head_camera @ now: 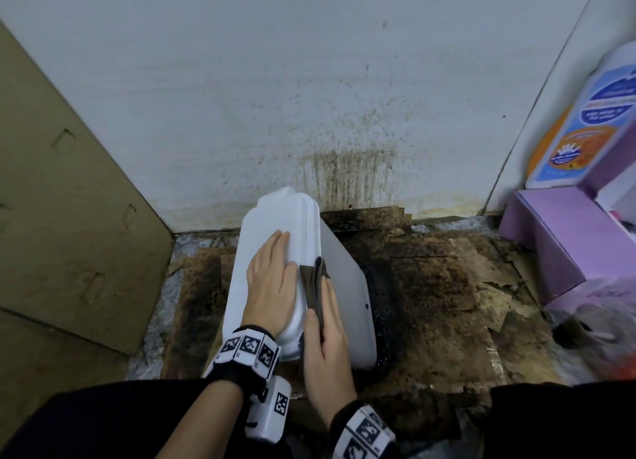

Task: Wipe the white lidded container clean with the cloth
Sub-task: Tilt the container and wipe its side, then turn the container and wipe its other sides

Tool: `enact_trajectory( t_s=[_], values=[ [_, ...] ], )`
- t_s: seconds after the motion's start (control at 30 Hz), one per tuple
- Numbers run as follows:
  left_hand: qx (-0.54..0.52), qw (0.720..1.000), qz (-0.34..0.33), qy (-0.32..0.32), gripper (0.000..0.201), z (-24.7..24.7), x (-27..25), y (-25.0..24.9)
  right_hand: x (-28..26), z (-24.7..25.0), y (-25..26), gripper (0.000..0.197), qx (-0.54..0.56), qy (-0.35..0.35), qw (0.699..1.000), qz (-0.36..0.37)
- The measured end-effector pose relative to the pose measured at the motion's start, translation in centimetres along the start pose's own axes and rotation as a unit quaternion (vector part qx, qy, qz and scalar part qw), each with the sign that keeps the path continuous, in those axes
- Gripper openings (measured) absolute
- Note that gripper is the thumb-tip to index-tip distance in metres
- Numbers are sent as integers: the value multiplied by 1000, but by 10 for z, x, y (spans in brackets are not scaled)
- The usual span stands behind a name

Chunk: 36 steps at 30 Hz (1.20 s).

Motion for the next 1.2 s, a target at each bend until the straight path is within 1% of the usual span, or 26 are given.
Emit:
enact_trajectory(
  t_s=[0.07,0.23,0.3,0.33,0.37,0.4,0.47,0.5,0.53,0.57,0.63,0.7,0.73,0.77,0.8,0.87,0.93,0.97,1.03,1.1,1.2],
  values=[
    [5,1000,2,4,51,-3,1,-3,12,6,4,51,6,8,1000,-7],
    [-7,1000,1,20,53,-13,3,-20,39,28,10,50,-15,-5,1000,10],
    [-62,997,28,34,59,-17,2,-26,43,39,12,49,-10,-16,1000,-3],
    [-121,991,44,34,63,-19,2,-29,43,45,14,49,-7,-21,1000,-12],
    [-195,979,58,21,66,-19,2,-33,43,51,14,49,-6,-26,999,-20],
    [-274,959,69,-2,65,-18,2,-37,43,56,15,49,-8,-31,999,-24],
    [-397,911,97,-52,56,-16,2,-41,45,67,12,50,-24,-42,998,-28],
    [-427,894,111,-72,52,-13,2,-40,46,72,11,50,-34,-46,998,-29],
    [-435,888,119,-88,49,-9,1,-39,48,78,10,50,-42,-47,997,-32],
    [-419,895,121,-99,48,-6,0,-35,50,83,8,50,-47,-48,997,-36],
    [-344,926,119,-102,47,0,-3,-23,53,94,6,51,-44,-51,997,-45],
    [-226,961,134,-85,48,3,-8,-10,56,104,2,51,-36,-50,996,-59],
    [-165,972,151,-72,48,2,-11,-5,57,108,1,52,-36,-48,996,-65],
    [-119,976,176,-53,49,-1,-14,-1,57,111,-1,53,-39,-47,996,-70],
    [-95,974,203,-29,50,-5,-18,2,58,114,-2,55,-43,-45,995,-72],
    [-98,966,237,21,60,-17,-26,8,58,118,-2,67,-48,-37,995,-77],
    [-124,962,240,52,72,-28,-30,11,58,121,-1,82,-59,-27,994,-83],
    [-133,961,235,58,73,-32,-30,11,58,122,1,86,-74,-26,993,-88],
    [-130,965,221,61,67,-37,-29,7,57,124,4,91,-103,-25,989,-103],
    [-123,969,207,61,65,-39,-27,3,54,125,7,96,-129,-22,984,-120],
    [-128,969,203,59,62,-38,-24,-1,52,127,9,97,-132,-28,983,-128]
  ],
)
Point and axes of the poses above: each hand's wrist, its own x-axis towards the middle knuckle, its own z-axis out of the back of the hand, y = z × x, the point moved 4 cm from there along x, towards the middle knuckle, and after that the axes turned 3 degrees about -z, right-handed, at the moved point
